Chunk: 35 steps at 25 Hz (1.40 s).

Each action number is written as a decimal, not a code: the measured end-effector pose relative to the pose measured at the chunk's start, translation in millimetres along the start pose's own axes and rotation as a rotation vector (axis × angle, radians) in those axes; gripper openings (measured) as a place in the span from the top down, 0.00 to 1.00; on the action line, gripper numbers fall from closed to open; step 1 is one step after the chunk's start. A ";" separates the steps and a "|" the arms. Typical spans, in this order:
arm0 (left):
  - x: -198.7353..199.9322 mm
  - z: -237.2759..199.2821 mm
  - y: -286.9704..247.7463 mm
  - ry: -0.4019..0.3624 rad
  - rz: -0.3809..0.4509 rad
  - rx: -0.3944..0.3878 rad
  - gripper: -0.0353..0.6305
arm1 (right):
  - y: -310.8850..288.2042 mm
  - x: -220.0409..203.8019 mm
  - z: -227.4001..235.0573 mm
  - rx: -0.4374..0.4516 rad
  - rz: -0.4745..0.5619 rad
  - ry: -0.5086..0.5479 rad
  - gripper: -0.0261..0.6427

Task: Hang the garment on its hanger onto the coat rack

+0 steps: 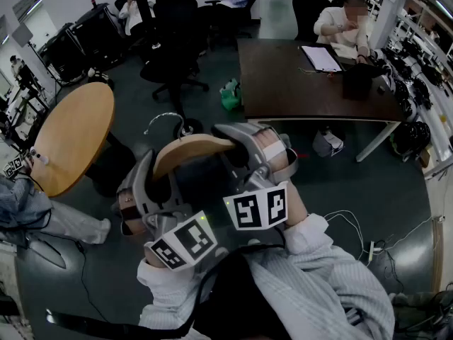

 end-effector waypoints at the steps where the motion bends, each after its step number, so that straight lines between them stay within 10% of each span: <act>1: 0.1 -0.5 0.2 -0.001 0.000 0.001 0.85 | -0.1 0.4 0.3 -0.001 0.001 0.000 0.94; 35: -2.7 20.3 -33.4 0.026 -0.111 0.033 0.85 | -23.1 -39.3 8.1 0.097 0.062 -0.006 0.93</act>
Point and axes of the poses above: the fingertips, and each gripper's own axes: y backward along the fingers, z to its right, x out of its top, the point moved 4 cm from there along y, backward along the fingers, and after that the axes turned 11 degrees about z, right-handed, at the moved point
